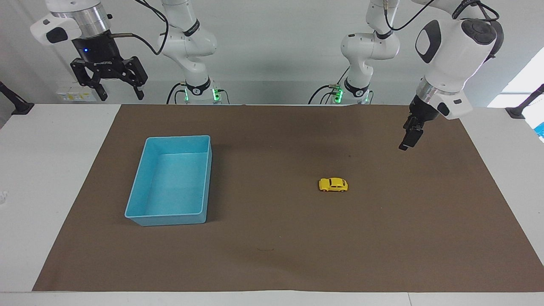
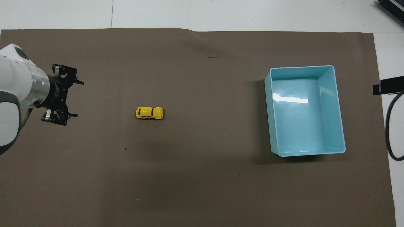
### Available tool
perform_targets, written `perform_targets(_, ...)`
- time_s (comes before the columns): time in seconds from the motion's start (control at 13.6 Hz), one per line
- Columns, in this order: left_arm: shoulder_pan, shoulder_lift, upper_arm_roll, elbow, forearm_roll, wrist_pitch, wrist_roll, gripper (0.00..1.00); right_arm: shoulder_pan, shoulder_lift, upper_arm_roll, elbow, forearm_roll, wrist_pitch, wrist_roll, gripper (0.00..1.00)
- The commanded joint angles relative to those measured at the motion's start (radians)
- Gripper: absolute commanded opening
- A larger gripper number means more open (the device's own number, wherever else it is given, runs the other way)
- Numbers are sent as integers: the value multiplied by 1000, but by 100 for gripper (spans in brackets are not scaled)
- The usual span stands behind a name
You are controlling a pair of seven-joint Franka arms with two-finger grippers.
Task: Wind up and store yellow beetle car
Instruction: 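Move the left gripper toward the yellow beetle car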
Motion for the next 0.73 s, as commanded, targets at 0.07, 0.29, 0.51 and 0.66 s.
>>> perform_targets(0.07, -50, 43, 12, -9, -2, 38, -169, 100, -2, -16, 0, -18, 11, 3, 19, 100)
perform_targets(0.29, -77, 69, 10, -8, -2, 64, -238, 100, -3, -16, 0, -18, 11, 5, 19, 100)
perform_targets(0.51, -125, 137, 12, -7, -2, 106, -312, 100, -3, -16, 0, -18, 11, 5, 19, 100)
perform_targets(0.66, -160, 186, 12, -9, -2, 155, -369, 100, -3, -16, -1, -18, 11, 5, 21, 100)
